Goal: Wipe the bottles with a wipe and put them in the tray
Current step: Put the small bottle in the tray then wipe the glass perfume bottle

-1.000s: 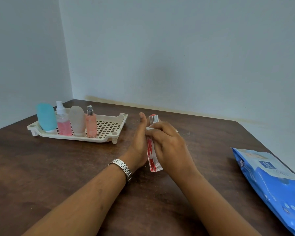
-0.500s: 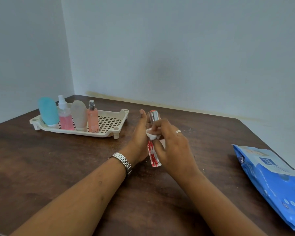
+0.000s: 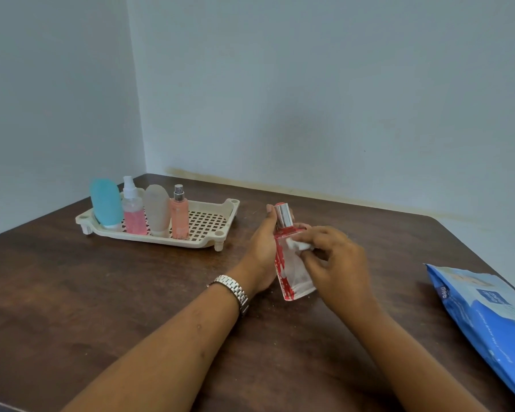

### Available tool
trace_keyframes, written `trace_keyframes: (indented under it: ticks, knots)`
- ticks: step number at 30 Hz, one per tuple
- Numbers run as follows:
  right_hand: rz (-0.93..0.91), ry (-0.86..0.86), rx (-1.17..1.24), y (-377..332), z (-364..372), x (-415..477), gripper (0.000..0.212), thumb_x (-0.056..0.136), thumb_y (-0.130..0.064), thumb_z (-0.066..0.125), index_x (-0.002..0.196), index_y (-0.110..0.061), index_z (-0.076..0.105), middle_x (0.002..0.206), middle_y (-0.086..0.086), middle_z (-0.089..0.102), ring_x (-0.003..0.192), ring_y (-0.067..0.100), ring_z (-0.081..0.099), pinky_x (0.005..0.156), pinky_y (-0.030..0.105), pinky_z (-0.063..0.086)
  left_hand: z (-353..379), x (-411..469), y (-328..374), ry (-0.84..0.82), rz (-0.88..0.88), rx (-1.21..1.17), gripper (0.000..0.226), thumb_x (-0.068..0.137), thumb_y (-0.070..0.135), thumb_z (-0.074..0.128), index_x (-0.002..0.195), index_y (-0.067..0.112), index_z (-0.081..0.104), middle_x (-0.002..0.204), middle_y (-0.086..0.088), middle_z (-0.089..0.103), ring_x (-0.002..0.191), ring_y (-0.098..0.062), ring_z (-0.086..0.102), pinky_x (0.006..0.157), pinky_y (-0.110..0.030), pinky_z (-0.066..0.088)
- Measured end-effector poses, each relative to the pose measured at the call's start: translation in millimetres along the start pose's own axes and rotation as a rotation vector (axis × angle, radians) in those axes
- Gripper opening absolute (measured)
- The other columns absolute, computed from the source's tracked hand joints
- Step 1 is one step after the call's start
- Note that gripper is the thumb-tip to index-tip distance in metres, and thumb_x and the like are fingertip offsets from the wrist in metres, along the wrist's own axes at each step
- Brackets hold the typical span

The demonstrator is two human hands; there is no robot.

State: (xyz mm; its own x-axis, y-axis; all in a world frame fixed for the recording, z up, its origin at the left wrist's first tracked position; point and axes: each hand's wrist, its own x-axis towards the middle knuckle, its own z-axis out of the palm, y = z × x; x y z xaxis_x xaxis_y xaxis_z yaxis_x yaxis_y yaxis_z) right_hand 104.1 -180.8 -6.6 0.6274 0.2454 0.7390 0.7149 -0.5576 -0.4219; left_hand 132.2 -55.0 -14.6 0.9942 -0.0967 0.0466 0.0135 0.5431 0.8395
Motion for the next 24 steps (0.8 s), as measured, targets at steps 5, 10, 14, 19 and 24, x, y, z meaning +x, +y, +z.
trace_keyframes:
  ticks: [5, 10, 14, 19, 24]
  knots:
    - [0.005, 0.0, -0.008, -6, 6, 3, 0.025, 0.082, -0.008, 0.068, 0.103, -0.021, 0.071, 0.1, -0.017, 0.059, 0.089, -0.013, 0.052, 0.076, 0.0, 0.041, 0, -4, 3, 0.056, -0.005, 0.01, 0.062, 0.096, 0.059, 0.028, 0.091, 0.011, 0.066, 0.088, -0.013, 0.067, 0.09, -0.027, 0.063, 0.094, -0.044, 0.046]
    - [-0.027, -0.095, -0.007, -2, 1, -7, 0.022, 0.081, -0.008, 0.068, 0.099, -0.021, 0.072, 0.096, -0.014, 0.062, 0.086, -0.005, 0.057, 0.075, 0.007, 0.047, 0, -3, 2, 0.069, 0.013, 0.023, 0.078, 0.097, 0.059, 0.022, 0.055, 0.019, 0.075, 0.085, -0.012, 0.065, 0.086, -0.025, 0.06, 0.096, -0.044, 0.045]
    - [0.126, 0.011, 0.049, 7, -1, 2, 0.022, 0.082, -0.008, 0.068, 0.099, -0.021, 0.072, 0.094, -0.011, 0.064, 0.085, -0.004, 0.058, 0.075, 0.015, 0.053, 1, -1, 1, 0.079, -0.014, 0.025, 0.077, 0.096, 0.062, 0.022, 0.07, 0.011, 0.075, 0.087, -0.015, 0.066, 0.089, -0.029, 0.061, 0.098, -0.046, 0.044]
    - [-0.014, -0.12, -0.017, -7, 2, -7, 0.022, 0.083, -0.007, 0.067, 0.1, -0.019, 0.072, 0.096, -0.014, 0.061, 0.087, -0.003, 0.056, 0.076, 0.008, 0.046, -2, -2, 1, 0.126, 0.009, 0.028, 0.075, 0.097, 0.06, 0.024, 0.074, 0.01, 0.075, 0.091, -0.016, 0.067, 0.095, -0.031, 0.062, 0.098, -0.047, 0.046]
    - [0.189, -0.069, 0.089, 11, -6, -1, 0.022, 0.082, -0.008, 0.069, 0.097, -0.024, 0.071, 0.093, -0.012, 0.065, 0.085, -0.006, 0.057, 0.072, 0.007, 0.048, -1, -2, 1, 0.11, -0.022, 0.054, 0.081, 0.097, 0.061, 0.02, 0.059, 0.016, 0.076, 0.09, -0.016, 0.066, 0.104, -0.036, 0.057, 0.106, -0.054, 0.038]
